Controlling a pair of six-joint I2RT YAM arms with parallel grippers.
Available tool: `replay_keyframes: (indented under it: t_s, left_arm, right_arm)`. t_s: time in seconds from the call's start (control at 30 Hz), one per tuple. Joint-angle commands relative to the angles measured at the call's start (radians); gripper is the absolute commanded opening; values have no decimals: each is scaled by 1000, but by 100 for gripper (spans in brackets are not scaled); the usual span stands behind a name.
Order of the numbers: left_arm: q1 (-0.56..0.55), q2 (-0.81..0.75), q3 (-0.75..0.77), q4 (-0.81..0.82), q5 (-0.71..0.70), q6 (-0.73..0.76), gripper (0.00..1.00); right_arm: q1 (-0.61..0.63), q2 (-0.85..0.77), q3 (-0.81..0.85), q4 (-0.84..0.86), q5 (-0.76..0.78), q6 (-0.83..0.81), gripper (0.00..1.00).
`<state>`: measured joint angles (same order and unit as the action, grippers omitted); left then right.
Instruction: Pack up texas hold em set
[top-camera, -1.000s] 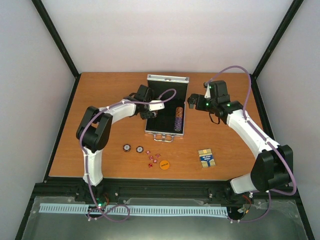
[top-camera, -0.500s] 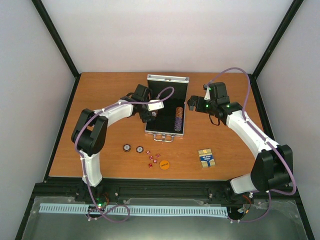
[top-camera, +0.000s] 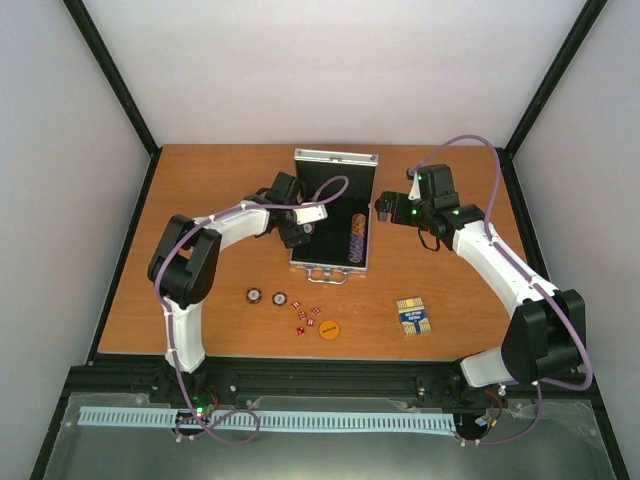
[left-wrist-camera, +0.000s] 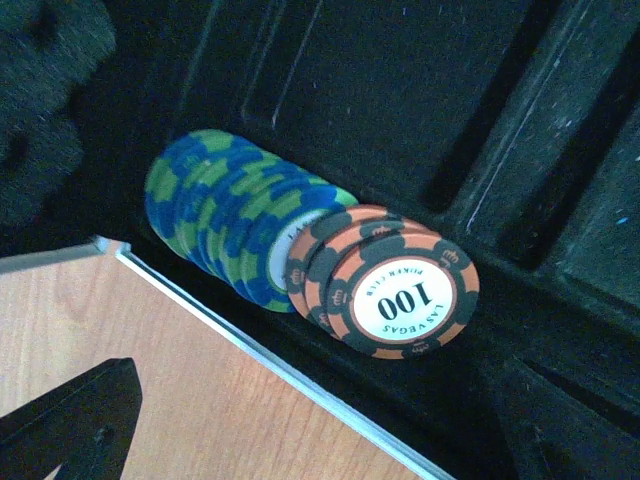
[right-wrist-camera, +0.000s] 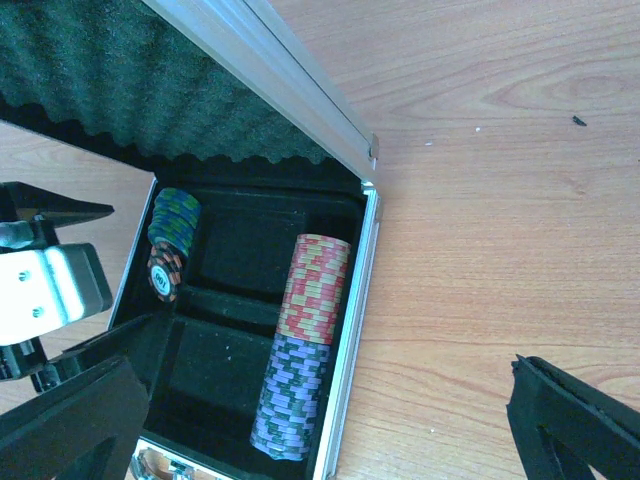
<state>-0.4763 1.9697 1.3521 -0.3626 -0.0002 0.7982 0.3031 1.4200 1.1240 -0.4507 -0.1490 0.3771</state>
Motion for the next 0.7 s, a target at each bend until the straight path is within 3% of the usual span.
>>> replay_keyframes:
  t_s: [0.0, 0.2, 0.67]
  left_arm:
    - [-1, 39, 23, 12, -44, -21, 100]
    - [-1, 37, -5, 126, -77, -67, 100]
    - [-2, 119, 12, 205, -160, -112, 100]
  right_arm:
    - [-9, -21, -10, 26, 4, -18, 100]
    - [-10, -17, -10, 28, 1, -23, 100]
    - [-23, -24, -28, 25, 1, -29, 100]
